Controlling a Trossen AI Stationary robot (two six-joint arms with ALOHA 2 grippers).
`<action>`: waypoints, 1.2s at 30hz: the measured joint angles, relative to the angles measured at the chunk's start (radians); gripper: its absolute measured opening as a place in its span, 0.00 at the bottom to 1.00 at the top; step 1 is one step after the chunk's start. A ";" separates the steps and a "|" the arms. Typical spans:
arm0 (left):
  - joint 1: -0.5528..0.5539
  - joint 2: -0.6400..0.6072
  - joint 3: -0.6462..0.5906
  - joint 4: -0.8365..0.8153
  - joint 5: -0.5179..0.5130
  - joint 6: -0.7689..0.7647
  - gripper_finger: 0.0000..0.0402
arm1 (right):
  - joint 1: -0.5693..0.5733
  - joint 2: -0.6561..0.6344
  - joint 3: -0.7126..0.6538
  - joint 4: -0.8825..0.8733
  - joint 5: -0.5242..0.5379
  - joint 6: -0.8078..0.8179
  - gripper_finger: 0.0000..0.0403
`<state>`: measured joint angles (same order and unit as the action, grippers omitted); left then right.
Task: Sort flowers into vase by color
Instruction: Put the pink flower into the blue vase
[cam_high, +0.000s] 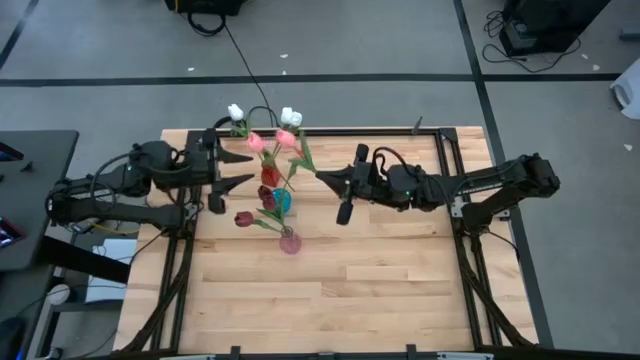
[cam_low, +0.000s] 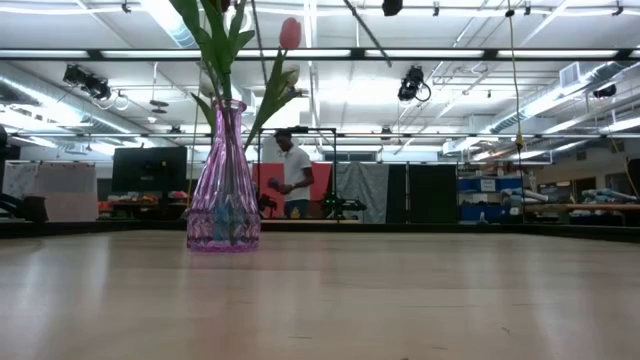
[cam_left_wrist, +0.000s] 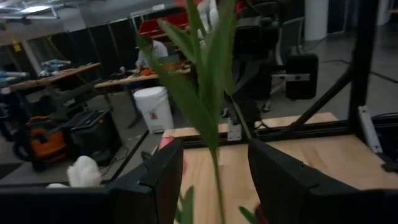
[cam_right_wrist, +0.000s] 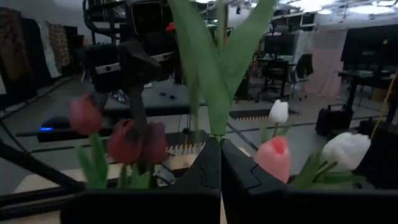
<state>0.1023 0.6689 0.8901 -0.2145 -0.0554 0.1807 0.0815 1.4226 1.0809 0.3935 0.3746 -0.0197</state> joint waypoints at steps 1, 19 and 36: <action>0.014 0.015 0.011 -0.003 0.001 0.000 0.47 | -0.008 0.001 0.000 0.006 -0.010 -0.010 0.01; 0.115 0.028 0.072 -0.053 0.037 -0.031 0.47 | -0.046 0.031 0.000 0.191 -0.210 -0.071 0.01; 0.114 0.180 0.072 0.030 0.248 -0.104 0.47 | -0.092 0.323 0.211 0.385 -0.343 -0.118 0.01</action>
<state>0.2161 0.8489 0.9623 -0.1841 0.1931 0.0765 -0.0109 1.7453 1.2921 0.7783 0.0314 -0.1378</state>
